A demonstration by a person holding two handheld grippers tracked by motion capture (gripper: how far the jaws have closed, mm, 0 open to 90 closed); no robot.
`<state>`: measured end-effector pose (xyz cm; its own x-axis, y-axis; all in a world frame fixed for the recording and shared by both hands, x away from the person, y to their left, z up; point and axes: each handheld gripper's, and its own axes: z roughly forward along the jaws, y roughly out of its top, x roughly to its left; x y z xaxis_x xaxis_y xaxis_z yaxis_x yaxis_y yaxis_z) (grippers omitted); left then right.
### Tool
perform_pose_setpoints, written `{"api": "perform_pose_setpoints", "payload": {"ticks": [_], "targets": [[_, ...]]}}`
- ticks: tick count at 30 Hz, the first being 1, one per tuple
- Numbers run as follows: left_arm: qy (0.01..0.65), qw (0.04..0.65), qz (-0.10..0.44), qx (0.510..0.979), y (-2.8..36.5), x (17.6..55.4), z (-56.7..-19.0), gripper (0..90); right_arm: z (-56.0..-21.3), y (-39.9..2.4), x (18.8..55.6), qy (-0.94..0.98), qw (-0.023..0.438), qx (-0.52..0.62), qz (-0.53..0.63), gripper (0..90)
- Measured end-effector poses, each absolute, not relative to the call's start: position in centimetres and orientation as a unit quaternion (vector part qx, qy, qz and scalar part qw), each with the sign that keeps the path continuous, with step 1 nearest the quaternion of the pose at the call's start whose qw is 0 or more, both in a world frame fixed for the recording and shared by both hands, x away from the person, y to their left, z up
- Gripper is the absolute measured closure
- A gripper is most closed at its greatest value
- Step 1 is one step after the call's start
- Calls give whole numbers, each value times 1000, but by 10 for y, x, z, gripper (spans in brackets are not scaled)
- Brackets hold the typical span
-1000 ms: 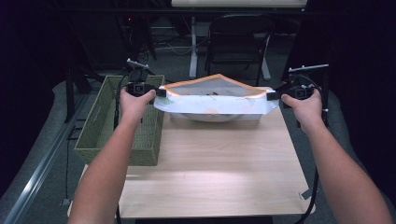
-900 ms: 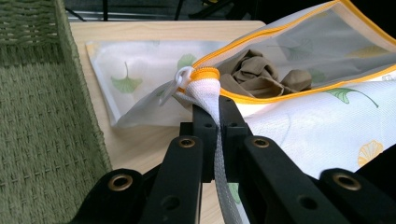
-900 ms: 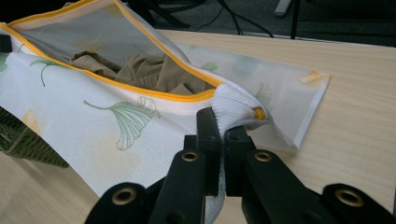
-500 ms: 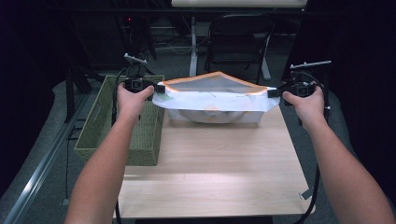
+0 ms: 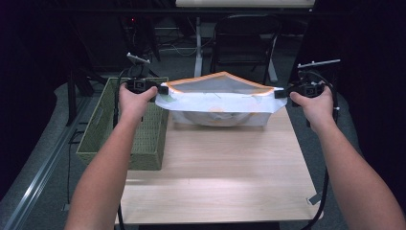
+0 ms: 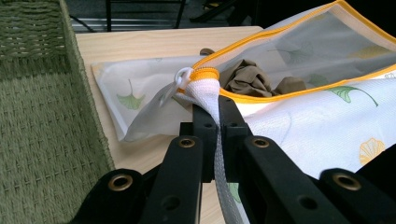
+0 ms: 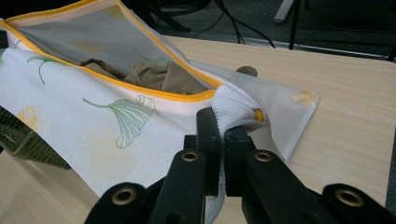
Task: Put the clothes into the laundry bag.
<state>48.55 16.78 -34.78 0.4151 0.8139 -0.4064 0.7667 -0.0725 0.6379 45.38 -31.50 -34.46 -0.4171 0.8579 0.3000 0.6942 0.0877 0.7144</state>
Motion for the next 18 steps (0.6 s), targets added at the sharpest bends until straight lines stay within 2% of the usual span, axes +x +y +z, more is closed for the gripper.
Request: {"api": "perform_pose_setpoints", "payload": {"ticks": [18], "targets": [[531, 433, 39, 728, 169, 483, -324, 886, -323, -318, 452, 726, 110, 524, 431, 886]]}}
